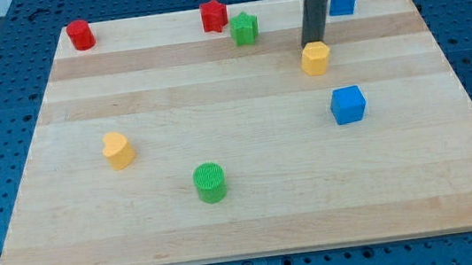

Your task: Point your arm towards the green circle

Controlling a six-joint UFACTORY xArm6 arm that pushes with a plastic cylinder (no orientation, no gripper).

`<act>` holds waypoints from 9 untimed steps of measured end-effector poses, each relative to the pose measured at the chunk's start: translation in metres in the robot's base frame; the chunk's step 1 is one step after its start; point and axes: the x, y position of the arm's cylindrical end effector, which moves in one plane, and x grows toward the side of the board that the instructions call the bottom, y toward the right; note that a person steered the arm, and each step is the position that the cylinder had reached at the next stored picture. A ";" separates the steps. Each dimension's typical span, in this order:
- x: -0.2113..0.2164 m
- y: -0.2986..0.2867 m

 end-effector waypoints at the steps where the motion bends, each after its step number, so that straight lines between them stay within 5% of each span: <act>1: -0.003 -0.041; 7: 0.035 -0.077; 9: 0.088 -0.071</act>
